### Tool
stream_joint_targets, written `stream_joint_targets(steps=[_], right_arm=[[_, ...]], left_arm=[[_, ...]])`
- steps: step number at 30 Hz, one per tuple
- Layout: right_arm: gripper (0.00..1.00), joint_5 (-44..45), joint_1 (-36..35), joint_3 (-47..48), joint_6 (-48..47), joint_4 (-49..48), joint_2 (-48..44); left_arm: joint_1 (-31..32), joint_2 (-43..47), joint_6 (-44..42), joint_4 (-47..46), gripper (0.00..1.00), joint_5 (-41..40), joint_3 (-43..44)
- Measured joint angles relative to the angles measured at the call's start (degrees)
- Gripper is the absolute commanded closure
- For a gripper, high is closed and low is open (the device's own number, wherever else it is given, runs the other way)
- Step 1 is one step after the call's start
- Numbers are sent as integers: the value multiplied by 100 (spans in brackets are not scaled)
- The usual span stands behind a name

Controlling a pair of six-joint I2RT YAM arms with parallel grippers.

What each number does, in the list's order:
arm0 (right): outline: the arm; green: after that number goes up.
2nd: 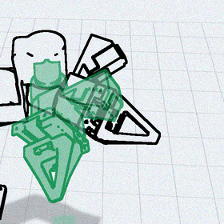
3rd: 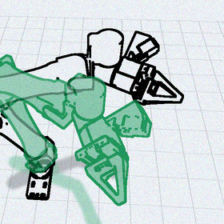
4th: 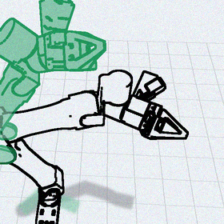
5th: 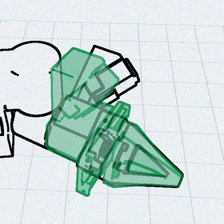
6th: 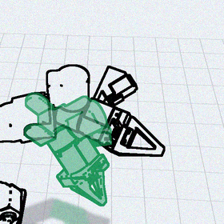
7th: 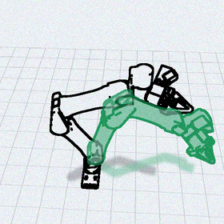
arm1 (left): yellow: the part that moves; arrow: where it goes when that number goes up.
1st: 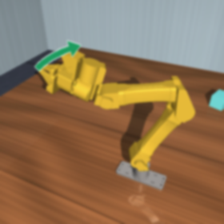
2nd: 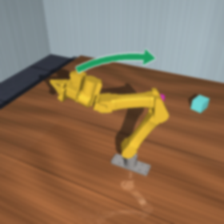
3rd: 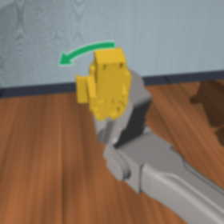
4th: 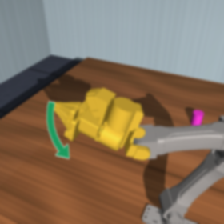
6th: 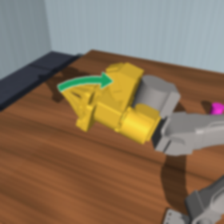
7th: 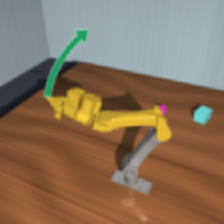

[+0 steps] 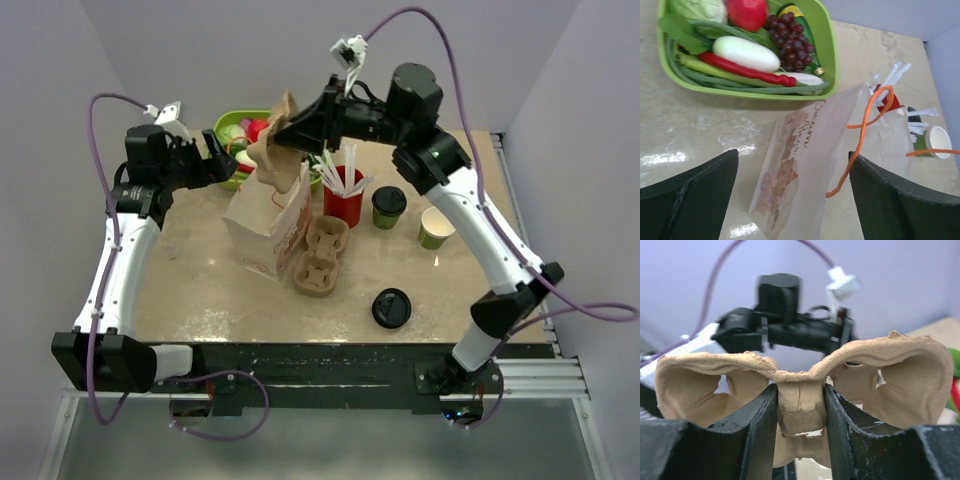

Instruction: Pack the takeout coffee

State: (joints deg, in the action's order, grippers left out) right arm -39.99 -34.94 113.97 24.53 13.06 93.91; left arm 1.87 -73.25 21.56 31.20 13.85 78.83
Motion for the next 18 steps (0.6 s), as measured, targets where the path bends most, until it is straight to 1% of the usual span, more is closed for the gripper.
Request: stream_joint_targets(steps=[2, 3, 5, 6, 8, 10, 11, 12, 14, 18], right_arm=[[59, -391, -120, 452, 203, -57, 428], [59, -544, -175, 625, 304, -92, 612], [59, -813, -254, 859, 511, -160, 955], [59, -914, -299, 935, 601, -192, 1115], [59, -1034, -367, 1043, 734, -197, 1388], [59, -1115, -415, 1139, 817, -153, 1670], [59, -1123, -439, 1174, 837, -92, 1794], [60, -1143, -455, 1180, 855, -15, 1910], [61, -1189, -472, 1180, 890, 79, 2085], [61, -1091, -474, 1279, 756, 656, 2393]], left_arm=[[-74, 0, 35, -254, 14, 487, -210], [-90, 0, 42, -363, 27, 680, -284], [-111, -4, 85, -546, 42, 979, -374], [-120, -15, 105, -608, 55, 1108, -385], [-129, -57, 138, -761, 64, 1338, -385], [-173, -111, 151, -855, 79, 1543, -385], [-210, -153, 120, -894, 86, 1659, -387], [-238, -184, 146, -927, 95, 1731, -387], [-295, -249, 149, -981, 100, 1902, -396], [-326, -293, 138, -1062, 100, 2159, -446]])
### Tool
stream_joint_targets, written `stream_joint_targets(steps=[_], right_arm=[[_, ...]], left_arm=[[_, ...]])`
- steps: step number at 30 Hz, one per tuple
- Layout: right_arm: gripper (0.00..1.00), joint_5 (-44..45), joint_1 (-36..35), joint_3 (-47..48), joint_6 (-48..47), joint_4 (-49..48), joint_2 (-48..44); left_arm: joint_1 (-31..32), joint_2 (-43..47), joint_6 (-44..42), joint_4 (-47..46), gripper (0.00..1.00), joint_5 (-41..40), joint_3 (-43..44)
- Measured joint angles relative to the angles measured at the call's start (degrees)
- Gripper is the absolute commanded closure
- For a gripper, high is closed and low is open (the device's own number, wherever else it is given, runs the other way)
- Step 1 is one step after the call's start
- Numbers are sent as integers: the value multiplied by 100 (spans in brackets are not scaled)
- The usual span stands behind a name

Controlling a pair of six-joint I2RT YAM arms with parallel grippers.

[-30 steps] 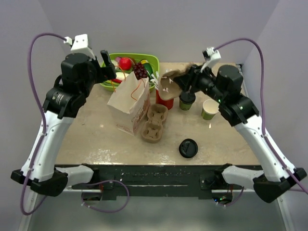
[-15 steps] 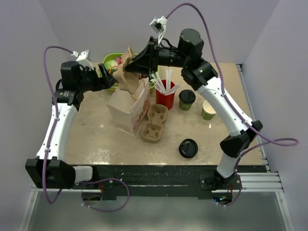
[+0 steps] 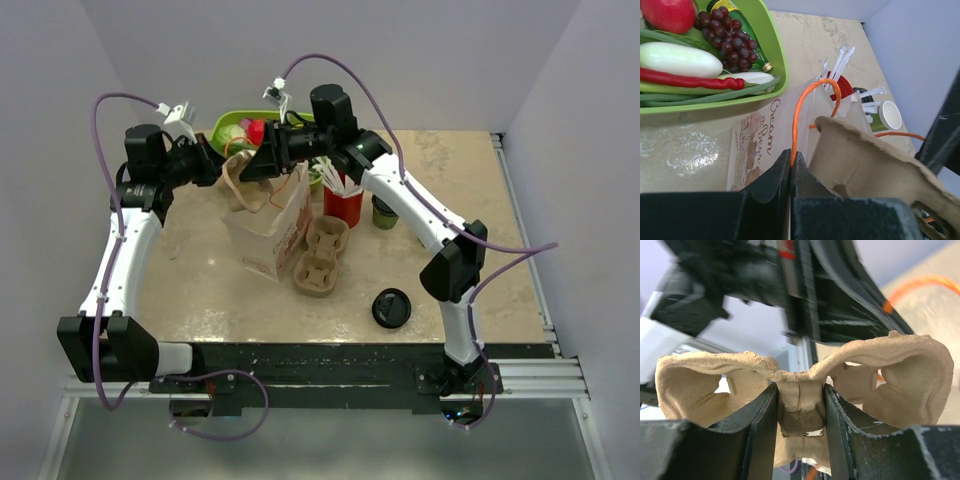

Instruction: Pack the takeout coffee

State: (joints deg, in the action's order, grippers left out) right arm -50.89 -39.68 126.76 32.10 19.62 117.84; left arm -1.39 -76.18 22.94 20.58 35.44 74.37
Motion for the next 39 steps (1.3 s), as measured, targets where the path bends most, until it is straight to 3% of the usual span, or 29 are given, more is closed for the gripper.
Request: stream_joint_targets(steps=[16, 29, 39], right_arm=[[61, 1609, 127, 332, -1165, 1755, -76], [61, 2406, 219, 382, -2262, 2162, -46], [61, 3445, -63, -363, -3488, 2085, -92]], left_arm=[[-2, 57, -197, 48, 100, 306, -46], [-2, 118, -520, 201, 100, 380, -44], [-2, 118, -562, 278, 100, 448, -44]])
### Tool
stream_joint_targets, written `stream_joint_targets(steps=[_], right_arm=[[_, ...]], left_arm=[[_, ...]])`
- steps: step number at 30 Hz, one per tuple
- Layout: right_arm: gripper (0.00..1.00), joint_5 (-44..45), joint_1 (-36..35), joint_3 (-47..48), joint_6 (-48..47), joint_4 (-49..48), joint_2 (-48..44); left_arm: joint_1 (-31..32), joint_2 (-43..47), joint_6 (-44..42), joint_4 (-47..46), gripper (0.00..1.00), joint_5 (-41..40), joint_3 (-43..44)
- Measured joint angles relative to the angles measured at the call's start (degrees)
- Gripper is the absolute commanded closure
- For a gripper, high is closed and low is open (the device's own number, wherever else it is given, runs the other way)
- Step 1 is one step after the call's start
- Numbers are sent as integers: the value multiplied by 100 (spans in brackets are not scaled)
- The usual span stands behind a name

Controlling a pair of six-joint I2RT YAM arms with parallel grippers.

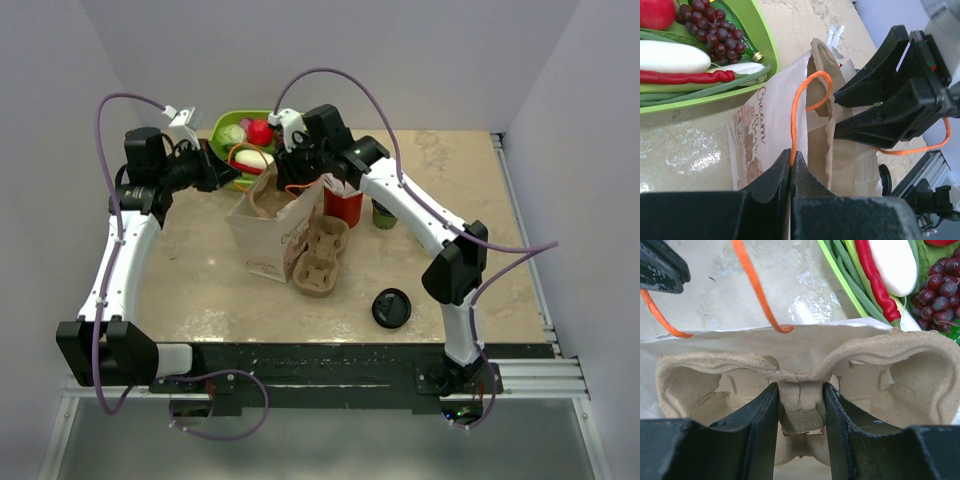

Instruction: Pack the takeout coffee

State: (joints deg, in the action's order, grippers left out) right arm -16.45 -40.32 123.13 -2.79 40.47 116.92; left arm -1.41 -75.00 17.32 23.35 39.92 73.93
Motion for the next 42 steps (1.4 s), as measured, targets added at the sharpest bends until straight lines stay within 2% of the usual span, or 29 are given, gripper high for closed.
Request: stream_joint_targets(steps=[6, 11, 17, 24, 29, 30, 33, 39, 42], right_arm=[[58, 774, -385, -232, -308, -66, -61], [58, 1491, -745, -413, -260, -57, -83], [54, 2061, -1032, -262, -170, 345, 142], [51, 2555, -1185, -214, 66, 796, 433], [43, 2736, -1233, -203, 321, 931, 566], [37, 2734, -1233, -203, 339, 942, 566], [30, 2747, -1233, -205, 407, 957, 566], [26, 2804, -1233, -203, 463, 994, 566], [20, 2835, -1235, -203, 481, 994, 566]], left_arm=[[-2, 2, 63, -20, 100, 22, 0], [-2, 92, 531, -125, 100, -153, -42], [-2, 544, 874, -254, 100, -391, -293], [-2, 592, 935, -295, 100, -402, -374], [13, 632, 975, -323, 100, -420, -457], [13, 632, 990, -348, 100, -411, -472], [31, 634, 1012, -387, 100, -411, -507], [35, 636, 1014, -404, 100, -391, -527], [37, 636, 1014, -409, 100, -365, -529]])
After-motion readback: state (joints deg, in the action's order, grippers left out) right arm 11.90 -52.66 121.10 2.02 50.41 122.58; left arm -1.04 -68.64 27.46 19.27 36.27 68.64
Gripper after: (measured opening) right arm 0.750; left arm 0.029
